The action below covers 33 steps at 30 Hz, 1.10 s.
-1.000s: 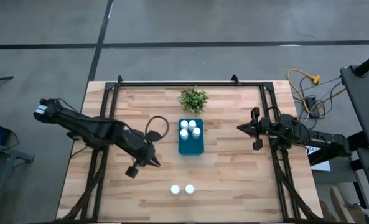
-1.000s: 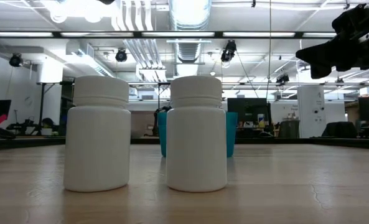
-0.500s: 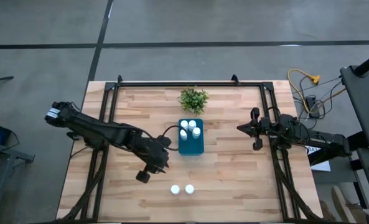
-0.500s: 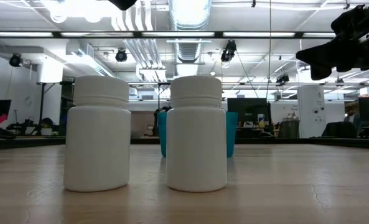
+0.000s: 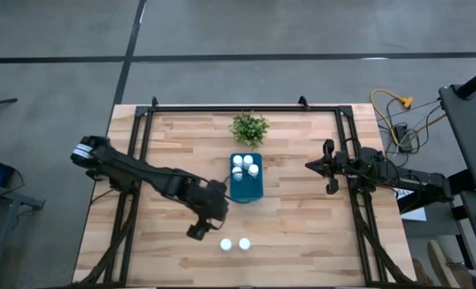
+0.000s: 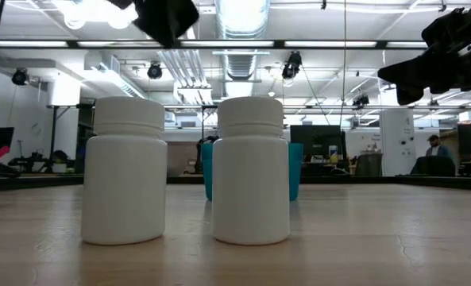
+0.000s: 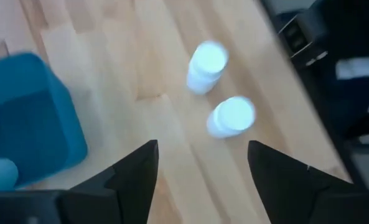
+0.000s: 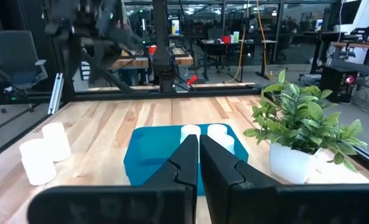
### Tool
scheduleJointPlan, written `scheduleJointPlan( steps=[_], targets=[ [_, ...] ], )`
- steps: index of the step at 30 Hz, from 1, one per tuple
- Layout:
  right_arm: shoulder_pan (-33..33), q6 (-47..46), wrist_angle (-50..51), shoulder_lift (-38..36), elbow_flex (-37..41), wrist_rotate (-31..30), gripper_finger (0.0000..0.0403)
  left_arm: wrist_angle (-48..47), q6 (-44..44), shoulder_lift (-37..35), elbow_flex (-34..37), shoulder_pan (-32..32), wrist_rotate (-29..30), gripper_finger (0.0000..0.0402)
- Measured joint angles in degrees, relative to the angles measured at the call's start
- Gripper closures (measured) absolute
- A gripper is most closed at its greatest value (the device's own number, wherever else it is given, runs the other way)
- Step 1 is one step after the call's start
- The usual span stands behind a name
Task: Pick and place pill bottles into a basket
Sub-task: Put the white pill bottle into the blue bin
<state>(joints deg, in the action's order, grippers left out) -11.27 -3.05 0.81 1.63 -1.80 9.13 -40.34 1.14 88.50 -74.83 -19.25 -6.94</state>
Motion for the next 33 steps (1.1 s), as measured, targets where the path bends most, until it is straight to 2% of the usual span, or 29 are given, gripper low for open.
scheduleJointPlan(
  steps=[12, 21, 33],
  targets=[
    [-0.01, -2.33, 0.77, 0.02, 0.0, -0.04, 0.0394, -10.54, -0.05, 13.8, -10.47, -3.82, 8.96, 0.0171],
    [-0.02, -2.57, 0.77, 0.02, 0.0, -0.04, 0.0394, -12.53, 0.09, 17.21, -17.16, -8.28, 7.56, 0.0171],
    [-0.01, -2.75, 0.77, 0.02, 0.0, -0.04, 0.0394, -10.7, 1.54, 19.32, -17.35, -9.54, 7.32, 0.0171]
  ],
)
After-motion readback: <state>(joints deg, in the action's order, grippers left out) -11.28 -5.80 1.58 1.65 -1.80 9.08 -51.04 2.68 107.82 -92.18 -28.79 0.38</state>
